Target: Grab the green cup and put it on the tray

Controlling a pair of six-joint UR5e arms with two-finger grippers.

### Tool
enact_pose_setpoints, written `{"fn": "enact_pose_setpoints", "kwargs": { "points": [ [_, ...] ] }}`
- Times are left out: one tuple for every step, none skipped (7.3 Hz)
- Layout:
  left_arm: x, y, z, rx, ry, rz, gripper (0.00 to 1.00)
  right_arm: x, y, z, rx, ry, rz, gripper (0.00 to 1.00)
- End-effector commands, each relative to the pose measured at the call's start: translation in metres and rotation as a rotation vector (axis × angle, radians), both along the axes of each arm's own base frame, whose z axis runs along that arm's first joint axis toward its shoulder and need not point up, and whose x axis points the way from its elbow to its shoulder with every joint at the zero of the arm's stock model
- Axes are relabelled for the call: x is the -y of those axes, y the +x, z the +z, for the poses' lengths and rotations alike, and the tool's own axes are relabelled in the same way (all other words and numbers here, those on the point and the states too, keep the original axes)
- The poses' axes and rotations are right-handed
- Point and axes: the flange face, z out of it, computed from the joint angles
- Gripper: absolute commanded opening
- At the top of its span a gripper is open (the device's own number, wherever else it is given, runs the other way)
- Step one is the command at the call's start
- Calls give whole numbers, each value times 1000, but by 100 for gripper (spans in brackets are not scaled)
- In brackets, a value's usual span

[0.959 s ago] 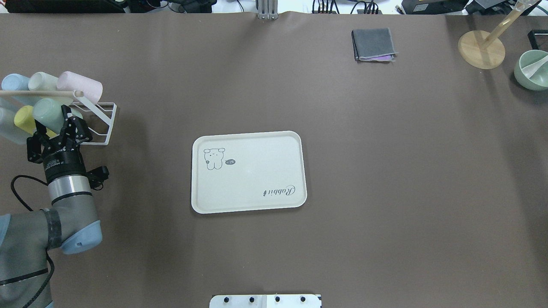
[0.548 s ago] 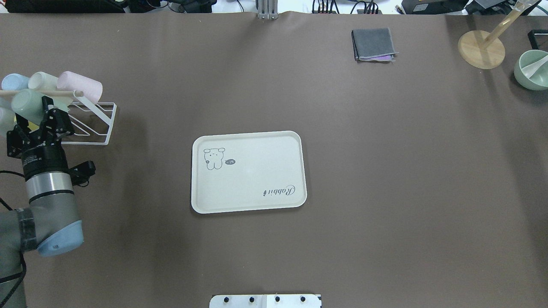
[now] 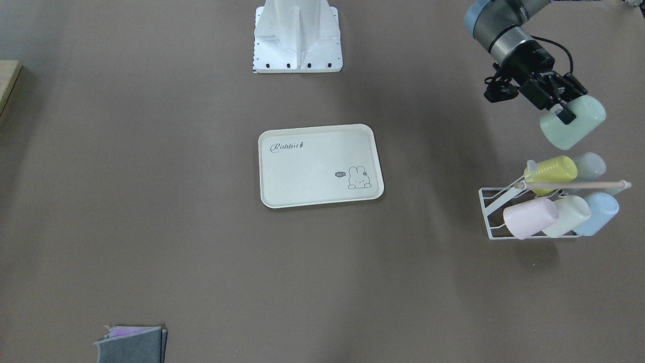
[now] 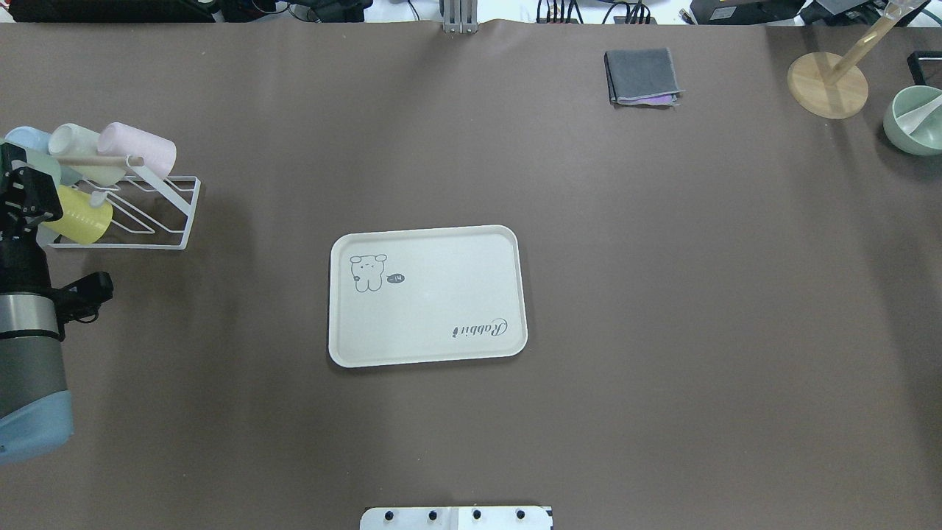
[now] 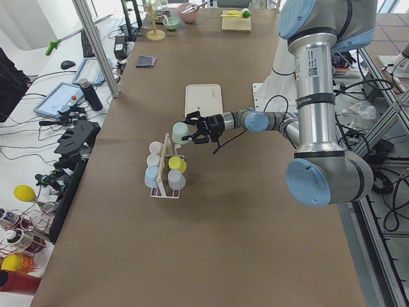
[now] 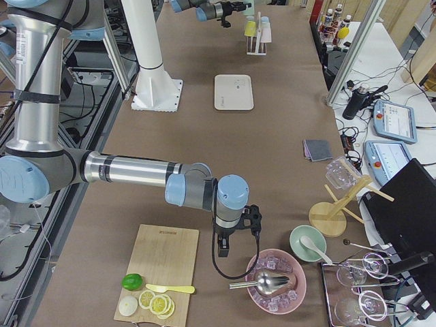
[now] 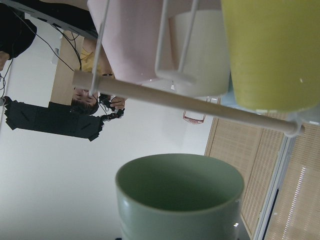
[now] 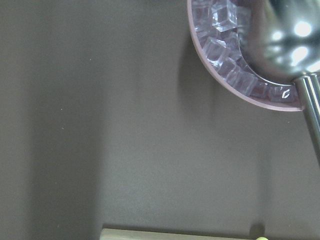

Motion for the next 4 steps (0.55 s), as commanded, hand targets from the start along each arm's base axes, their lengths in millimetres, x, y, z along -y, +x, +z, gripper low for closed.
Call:
{"fn": "enact_pose_setpoints", "kwargs": {
  "points": [
    [-4,-18,-62,4,20,63,4,-1,0,0,1,-1,0,100],
    [6,-20,-85,-45,19,73,4,-1,0,2,1,-4,0,100],
    [12,-14,-94,-152,4,102,4,-1,0,2,1,-5,0,100],
    [14,-2,-99,-331,6,135,0,-2,0,5,1,-10,0,100]
  ]
}}
